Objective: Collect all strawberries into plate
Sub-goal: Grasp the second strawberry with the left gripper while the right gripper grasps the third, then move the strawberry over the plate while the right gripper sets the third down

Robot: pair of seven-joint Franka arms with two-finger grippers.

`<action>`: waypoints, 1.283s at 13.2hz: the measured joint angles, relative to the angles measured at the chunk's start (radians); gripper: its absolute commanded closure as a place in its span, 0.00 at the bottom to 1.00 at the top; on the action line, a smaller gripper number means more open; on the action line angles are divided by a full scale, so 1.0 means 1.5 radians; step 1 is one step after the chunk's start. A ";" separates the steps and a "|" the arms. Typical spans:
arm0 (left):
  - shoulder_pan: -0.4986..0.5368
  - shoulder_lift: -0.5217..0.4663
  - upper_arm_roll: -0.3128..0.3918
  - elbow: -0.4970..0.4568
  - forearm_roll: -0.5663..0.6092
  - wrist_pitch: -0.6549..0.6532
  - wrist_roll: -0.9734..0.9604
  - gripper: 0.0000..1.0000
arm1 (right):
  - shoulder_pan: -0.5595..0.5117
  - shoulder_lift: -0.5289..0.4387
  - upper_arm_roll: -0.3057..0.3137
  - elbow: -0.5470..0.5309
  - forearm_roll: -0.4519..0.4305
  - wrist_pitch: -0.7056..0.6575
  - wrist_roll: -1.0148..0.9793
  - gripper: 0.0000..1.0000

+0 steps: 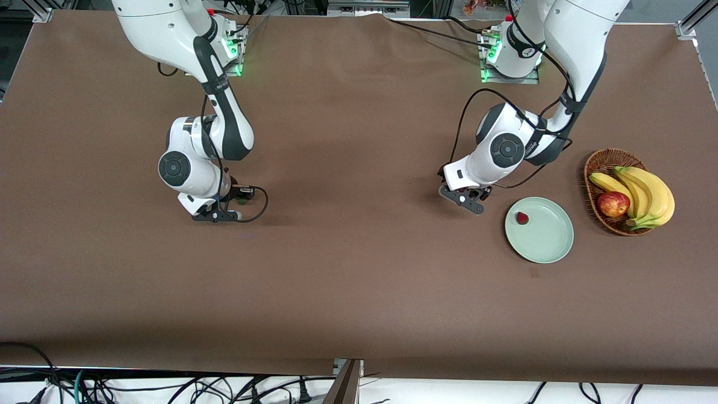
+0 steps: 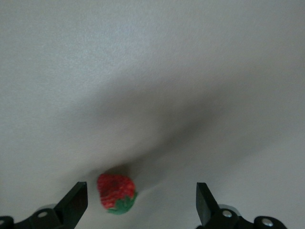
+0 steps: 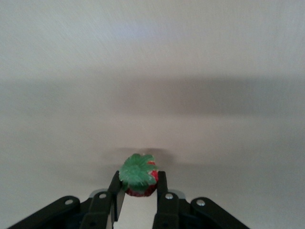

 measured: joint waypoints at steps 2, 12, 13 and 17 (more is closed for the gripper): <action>0.000 0.000 0.000 -0.002 0.023 0.000 -0.006 0.18 | 0.009 -0.001 0.008 0.051 0.002 0.000 0.032 1.00; 0.004 0.004 0.003 -0.008 0.079 0.001 -0.009 0.84 | 0.038 0.207 0.192 0.434 0.005 0.000 0.456 1.00; 0.004 0.003 0.003 -0.005 0.079 0.001 -0.009 0.84 | 0.042 0.216 0.204 0.446 0.005 0.016 0.482 1.00; 0.040 -0.031 0.005 0.050 0.083 -0.110 0.086 0.83 | 0.076 0.259 0.220 0.463 0.005 0.128 0.556 0.82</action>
